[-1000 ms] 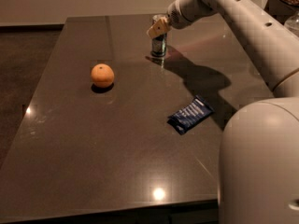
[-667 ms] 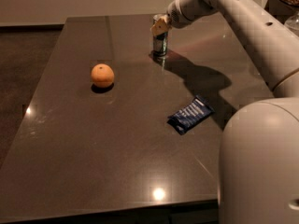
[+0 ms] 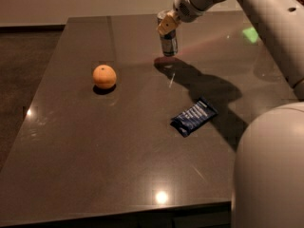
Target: Knock redbull can over
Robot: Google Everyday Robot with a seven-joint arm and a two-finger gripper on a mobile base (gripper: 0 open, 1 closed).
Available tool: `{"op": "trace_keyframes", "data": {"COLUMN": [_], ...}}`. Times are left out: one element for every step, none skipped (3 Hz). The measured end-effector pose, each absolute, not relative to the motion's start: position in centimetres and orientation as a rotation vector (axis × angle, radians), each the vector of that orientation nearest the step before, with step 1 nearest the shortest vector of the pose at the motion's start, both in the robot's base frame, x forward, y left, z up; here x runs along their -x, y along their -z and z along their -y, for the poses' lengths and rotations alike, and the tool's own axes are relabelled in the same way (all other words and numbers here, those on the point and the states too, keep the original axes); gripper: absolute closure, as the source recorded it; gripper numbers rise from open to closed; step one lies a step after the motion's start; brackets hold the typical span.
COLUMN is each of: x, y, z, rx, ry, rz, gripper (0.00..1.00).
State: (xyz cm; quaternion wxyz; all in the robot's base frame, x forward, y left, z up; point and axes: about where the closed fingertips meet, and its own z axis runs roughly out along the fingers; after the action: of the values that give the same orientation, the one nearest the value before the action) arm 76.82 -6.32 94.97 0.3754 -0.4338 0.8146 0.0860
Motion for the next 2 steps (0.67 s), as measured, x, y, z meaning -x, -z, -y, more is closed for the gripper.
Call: {"op": "trace_keyframes", "data": {"x": [-73.4,-70.7], "y": [-96.2,-96.4], "z": [6.9,7.7], "rx": [1.288,1.440], "ry": [-0.114,-0.034], "rz": [-2.097,-2.120], "gripper": [1.00,1.00]}}
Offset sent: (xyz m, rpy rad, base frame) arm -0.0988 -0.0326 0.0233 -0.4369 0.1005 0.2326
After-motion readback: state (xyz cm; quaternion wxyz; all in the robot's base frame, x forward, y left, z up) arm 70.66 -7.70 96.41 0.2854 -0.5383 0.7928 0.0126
